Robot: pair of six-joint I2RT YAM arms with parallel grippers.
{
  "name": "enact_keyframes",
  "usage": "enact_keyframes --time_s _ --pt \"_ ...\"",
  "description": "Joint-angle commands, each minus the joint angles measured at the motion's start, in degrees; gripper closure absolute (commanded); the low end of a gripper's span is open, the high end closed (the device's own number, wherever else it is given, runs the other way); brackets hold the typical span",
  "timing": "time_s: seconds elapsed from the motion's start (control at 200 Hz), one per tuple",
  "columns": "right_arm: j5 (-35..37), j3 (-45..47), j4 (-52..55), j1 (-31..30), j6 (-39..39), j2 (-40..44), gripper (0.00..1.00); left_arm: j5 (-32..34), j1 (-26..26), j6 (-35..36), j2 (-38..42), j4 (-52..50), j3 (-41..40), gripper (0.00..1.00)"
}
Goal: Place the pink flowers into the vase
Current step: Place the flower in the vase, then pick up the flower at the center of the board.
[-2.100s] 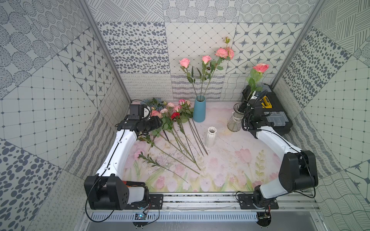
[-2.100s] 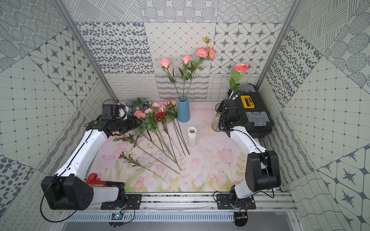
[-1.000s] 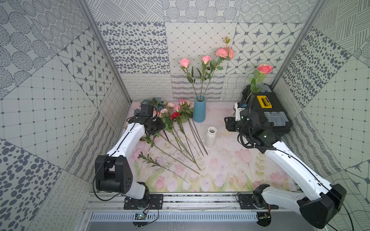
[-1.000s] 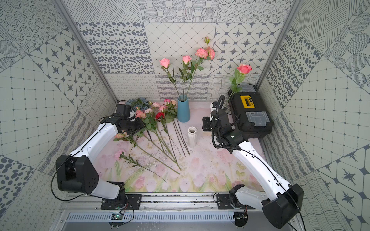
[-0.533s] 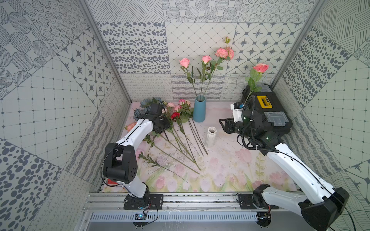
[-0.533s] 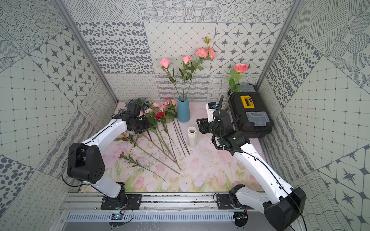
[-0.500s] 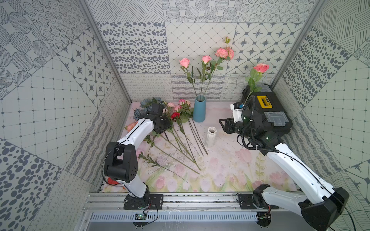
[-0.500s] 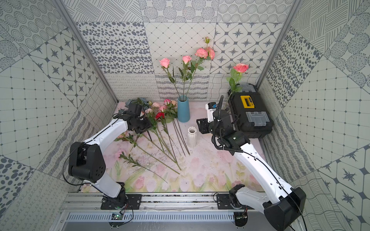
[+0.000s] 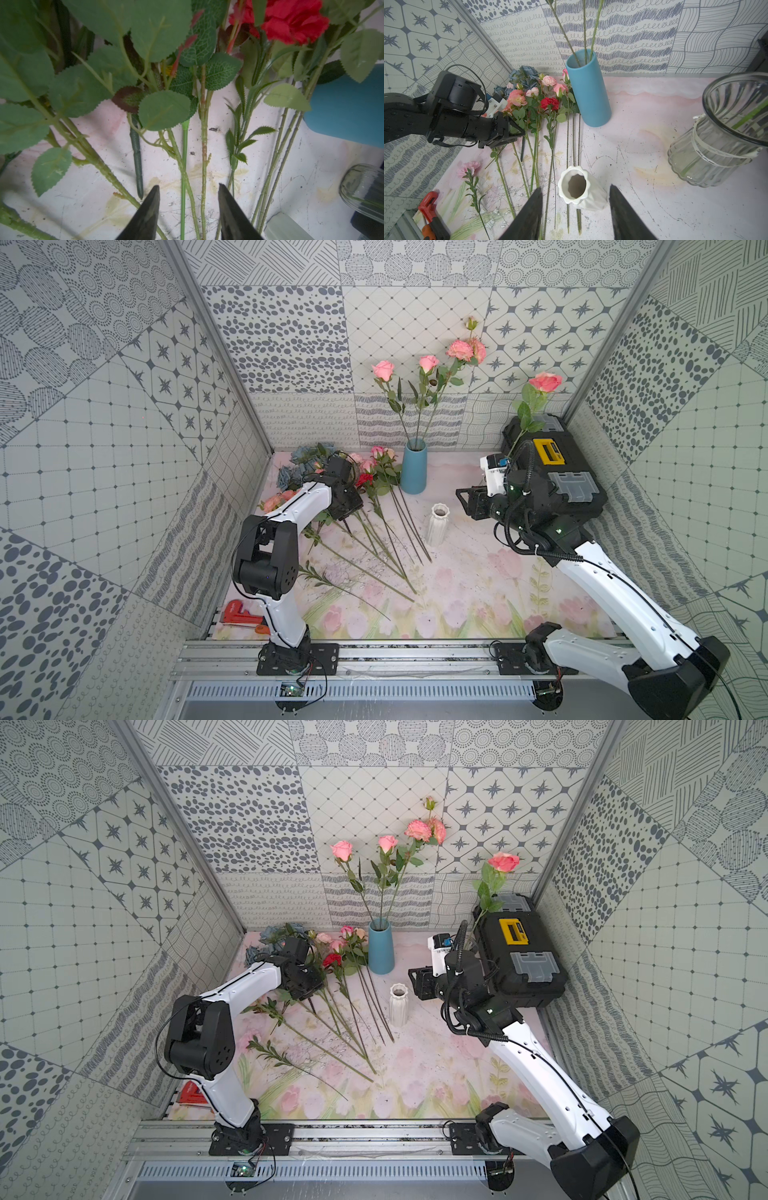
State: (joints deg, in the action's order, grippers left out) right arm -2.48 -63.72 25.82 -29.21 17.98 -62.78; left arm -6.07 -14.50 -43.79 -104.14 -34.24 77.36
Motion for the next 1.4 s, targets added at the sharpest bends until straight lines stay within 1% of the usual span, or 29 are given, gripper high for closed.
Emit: enact_keyframes --time_s 0.0,0.285,0.395,0.775,1.171,1.216,1.396 --pt "0.38 0.27 -2.27 -0.02 -0.6 1.35 0.48 2.99 -0.06 -3.86 -1.34 -0.43 0.32 0.54" --pt "1.18 0.62 -1.75 -0.06 -0.79 2.39 0.48 1.15 -0.07 -7.6 -3.78 3.3 -0.1 0.57" --pt "1.57 1.03 -1.65 -0.06 -0.82 2.85 0.48 1.28 -0.04 -8.3 -4.18 3.83 -0.1 0.6" --pt "1.5 1.54 -1.68 0.03 -0.61 3.11 0.48 2.81 -0.08 -10.33 -5.67 6.0 -0.93 0.64" --pt "1.43 1.74 -0.97 0.21 -0.48 3.83 0.48 4.2 -0.01 -11.82 -7.39 8.13 -2.28 0.78" --pt "1.43 1.85 -0.95 0.18 -0.43 3.96 0.48 4.35 -0.08 -12.01 -7.31 9.93 -2.52 0.8" --pt "1.25 2.18 -0.82 0.14 -0.29 4.07 0.48 6.42 -0.6 -13.22 -5.46 11.23 -4.09 0.92"
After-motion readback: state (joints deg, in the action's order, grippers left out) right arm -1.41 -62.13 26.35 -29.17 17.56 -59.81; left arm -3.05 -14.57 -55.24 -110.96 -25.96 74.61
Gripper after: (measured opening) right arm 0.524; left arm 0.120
